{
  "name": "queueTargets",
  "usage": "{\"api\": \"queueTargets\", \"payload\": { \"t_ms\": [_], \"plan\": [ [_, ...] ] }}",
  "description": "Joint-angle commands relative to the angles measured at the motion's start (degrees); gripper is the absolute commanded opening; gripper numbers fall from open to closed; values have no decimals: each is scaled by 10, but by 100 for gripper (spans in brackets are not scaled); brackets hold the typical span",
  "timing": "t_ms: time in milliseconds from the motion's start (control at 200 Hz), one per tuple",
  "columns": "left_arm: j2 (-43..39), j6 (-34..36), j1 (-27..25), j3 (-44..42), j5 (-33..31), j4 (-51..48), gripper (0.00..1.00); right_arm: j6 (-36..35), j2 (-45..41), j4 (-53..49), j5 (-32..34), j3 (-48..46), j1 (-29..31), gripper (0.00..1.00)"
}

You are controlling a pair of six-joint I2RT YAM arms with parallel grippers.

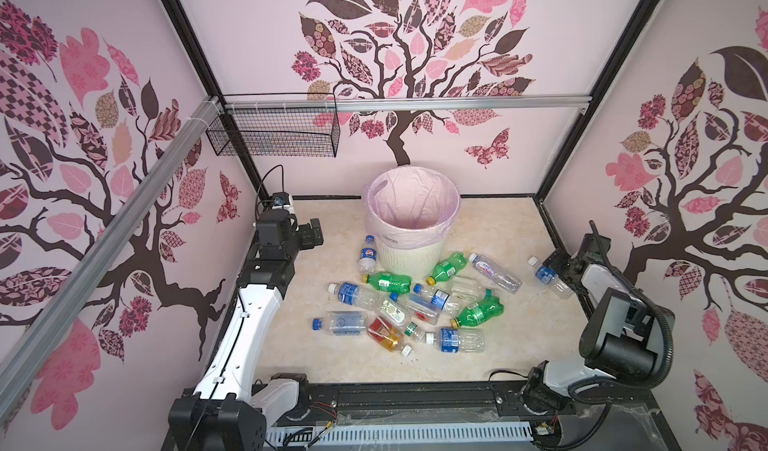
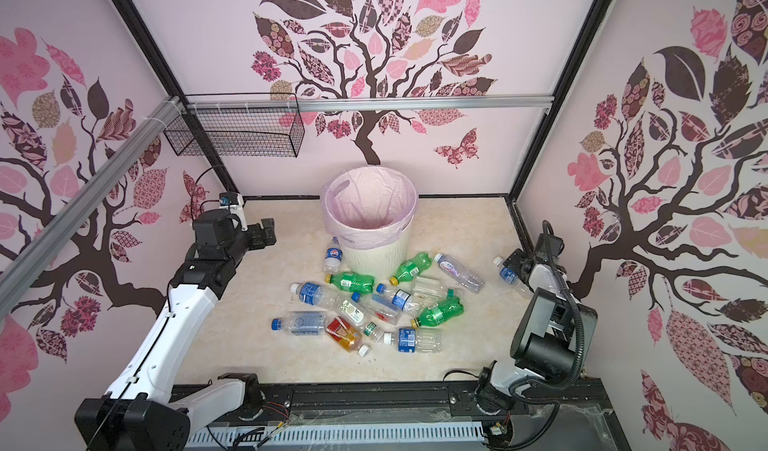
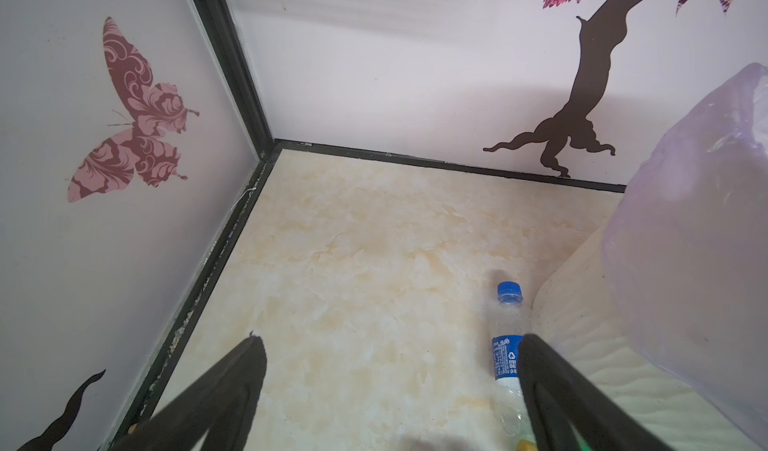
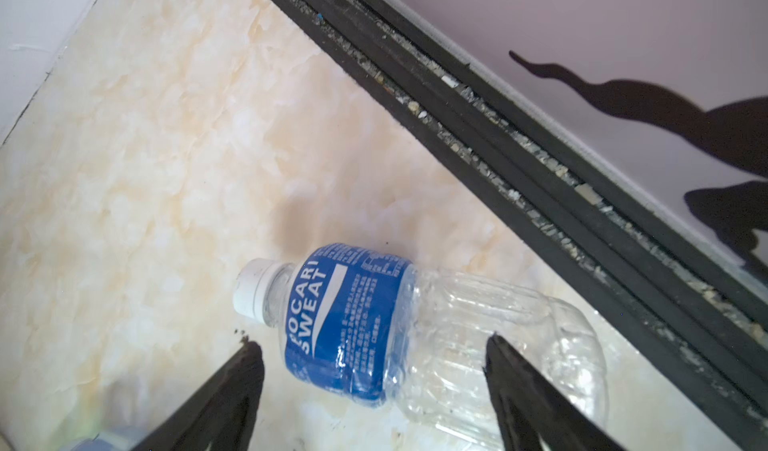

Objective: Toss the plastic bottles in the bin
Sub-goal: 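Lower the right gripper onto the blue Pocari Sweat bottle and close on it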

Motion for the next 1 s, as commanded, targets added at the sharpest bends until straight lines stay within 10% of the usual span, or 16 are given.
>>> {"api": "queueTargets", "payload": {
  "t_ms": [0,455,996],
  "plan": [
    [-12,-6,-2,-1,12,7,98,13,-32,-46,-22,-12,53,86],
    [-13,-9,-3,0,20,9,98,-127,-9,-174,103,126,87,90],
    [-14,9,-2,3,14,1,98,-125,111,-136,18,105,87,86]
  ]
}}
